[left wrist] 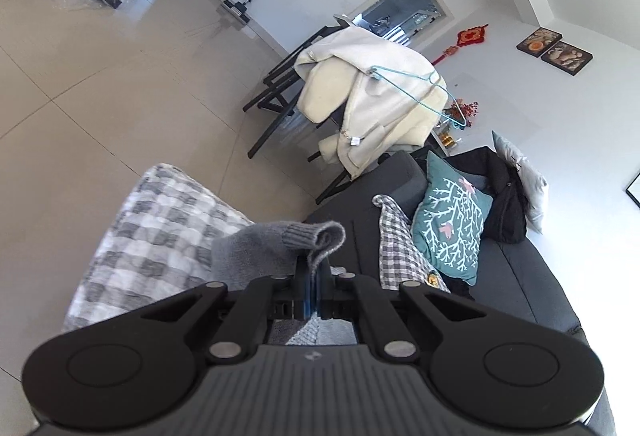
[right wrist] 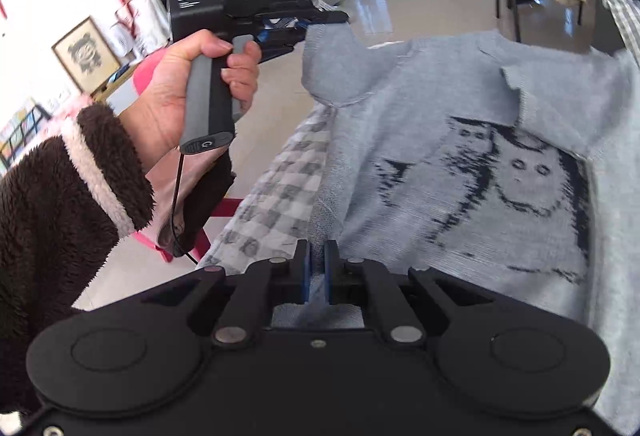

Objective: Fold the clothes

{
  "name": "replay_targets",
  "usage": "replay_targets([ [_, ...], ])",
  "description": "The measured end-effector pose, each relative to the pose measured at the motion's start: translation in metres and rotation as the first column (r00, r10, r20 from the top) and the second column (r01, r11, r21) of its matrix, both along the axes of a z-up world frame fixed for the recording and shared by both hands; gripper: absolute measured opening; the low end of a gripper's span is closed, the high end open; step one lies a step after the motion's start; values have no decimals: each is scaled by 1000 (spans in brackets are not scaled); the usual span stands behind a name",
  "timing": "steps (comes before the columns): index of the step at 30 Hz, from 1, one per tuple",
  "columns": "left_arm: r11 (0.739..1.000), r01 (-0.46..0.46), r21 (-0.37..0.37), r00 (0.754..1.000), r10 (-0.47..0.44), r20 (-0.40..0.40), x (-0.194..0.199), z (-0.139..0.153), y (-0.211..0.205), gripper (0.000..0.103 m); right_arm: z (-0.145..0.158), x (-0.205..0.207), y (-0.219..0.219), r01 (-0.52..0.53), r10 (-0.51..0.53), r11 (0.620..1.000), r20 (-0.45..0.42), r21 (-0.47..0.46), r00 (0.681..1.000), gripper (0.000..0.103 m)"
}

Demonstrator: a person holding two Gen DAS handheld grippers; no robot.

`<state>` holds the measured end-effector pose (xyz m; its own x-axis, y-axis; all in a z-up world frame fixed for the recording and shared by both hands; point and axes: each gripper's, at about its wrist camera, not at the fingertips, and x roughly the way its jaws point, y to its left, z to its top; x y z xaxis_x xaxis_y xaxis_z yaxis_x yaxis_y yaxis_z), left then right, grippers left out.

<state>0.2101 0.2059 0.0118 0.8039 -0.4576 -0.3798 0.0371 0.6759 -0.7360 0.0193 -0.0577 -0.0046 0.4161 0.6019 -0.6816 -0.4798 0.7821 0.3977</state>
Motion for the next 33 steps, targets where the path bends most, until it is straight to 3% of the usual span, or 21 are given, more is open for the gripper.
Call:
replay_targets([
  [8, 991, 126, 51, 991, -123, -49, 37, -1, -87, 1, -19, 13, -45, 91, -83, 994, -137, 55, 987, 8],
  [14, 970, 212, 119, 969, -193, -154, 55, -27, -139, 2, -31, 19, -70, 133, -98, 983, -250, 127, 963, 9],
  [16, 965, 236, 111, 959, -213, -189, 58, -35, -147, 10, -34, 21, -74, 147, -105, 979, -269, 141, 958, 11],
  [18, 961, 262, 85, 950, -241, -198, 56, -37, -149, 42, -35, 23, -79, 166, -120, 975, -277, 149, 953, 13],
  [19, 958, 277, 66, 945, -260, -200, 55, -36, -150, 47, -35, 24, -82, 174, -126, 973, -280, 153, 952, 17],
  [21, 954, 294, 59, 945, -282, -165, 46, -28, -148, 58, -30, 27, -90, 200, -149, 965, -275, 170, 950, 22],
  [24, 950, 296, 101, 947, -278, -161, 29, -14, -142, 62, -21, 32, -100, 235, -186, 955, -250, 182, 950, 33],
  [28, 935, 290, 203, 945, -246, -215, -8, 2, -127, 63, -14, 46, -111, 283, -239, 941, -228, 187, 944, 34],
  [33, 897, 323, 303, 932, -245, -267, -74, 4, -106, 63, -12, 55, -114, 274, -239, 947, -202, 166, 950, 34],
])
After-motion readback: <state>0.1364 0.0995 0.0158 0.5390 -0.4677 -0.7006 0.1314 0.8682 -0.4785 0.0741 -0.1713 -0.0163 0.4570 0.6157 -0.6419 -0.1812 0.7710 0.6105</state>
